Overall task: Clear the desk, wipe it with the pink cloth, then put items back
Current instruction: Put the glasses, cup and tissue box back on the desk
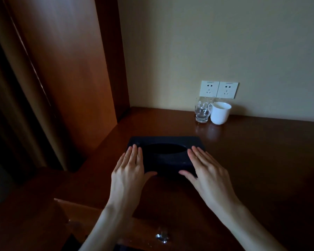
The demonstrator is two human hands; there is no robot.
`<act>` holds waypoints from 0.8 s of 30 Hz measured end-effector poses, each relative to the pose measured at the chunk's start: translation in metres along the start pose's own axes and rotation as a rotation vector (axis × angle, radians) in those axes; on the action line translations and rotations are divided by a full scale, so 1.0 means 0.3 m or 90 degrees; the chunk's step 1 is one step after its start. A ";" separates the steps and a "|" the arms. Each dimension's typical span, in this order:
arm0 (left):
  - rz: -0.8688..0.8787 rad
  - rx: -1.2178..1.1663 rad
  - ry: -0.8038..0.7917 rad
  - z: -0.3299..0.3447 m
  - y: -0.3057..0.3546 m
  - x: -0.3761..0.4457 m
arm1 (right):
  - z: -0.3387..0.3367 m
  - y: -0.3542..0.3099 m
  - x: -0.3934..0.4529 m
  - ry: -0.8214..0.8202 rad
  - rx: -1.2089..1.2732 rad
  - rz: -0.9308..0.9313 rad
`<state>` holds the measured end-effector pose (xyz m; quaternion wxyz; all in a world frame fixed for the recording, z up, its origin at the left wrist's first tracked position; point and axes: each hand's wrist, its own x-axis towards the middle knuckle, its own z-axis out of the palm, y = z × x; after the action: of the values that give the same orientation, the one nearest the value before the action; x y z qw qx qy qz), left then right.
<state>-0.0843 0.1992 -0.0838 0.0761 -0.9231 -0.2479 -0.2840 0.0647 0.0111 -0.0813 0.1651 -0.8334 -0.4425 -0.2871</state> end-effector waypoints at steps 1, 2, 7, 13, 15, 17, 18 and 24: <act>0.001 0.002 -0.022 0.026 -0.010 0.055 | 0.030 0.010 0.046 -0.008 -0.003 0.012; 0.004 0.005 -0.046 0.051 -0.019 0.116 | 0.063 0.022 0.096 -0.022 -0.006 0.023; -0.001 0.026 -0.153 0.196 -0.046 0.437 | 0.231 0.083 0.374 -0.106 -0.030 0.083; -0.002 0.030 -0.207 0.411 -0.082 0.798 | 0.442 0.179 0.665 -0.143 -0.064 0.126; 0.001 0.040 -0.194 0.483 -0.090 0.883 | 0.497 0.217 0.747 -0.136 -0.068 0.121; 0.013 0.031 -0.181 0.553 -0.101 0.950 | 0.547 0.257 0.816 -0.126 -0.067 0.122; 0.019 0.020 -0.165 0.585 -0.108 0.976 | 0.568 0.274 0.846 -0.124 -0.067 0.122; 0.048 0.017 -0.087 0.654 -0.151 1.023 | 0.615 0.315 0.902 -0.127 -0.079 0.105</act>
<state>0.2081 0.4207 -0.0736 0.0819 -0.9480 -0.2211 -0.2137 0.3247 0.2304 -0.0584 0.0916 -0.9001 -0.3680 -0.2147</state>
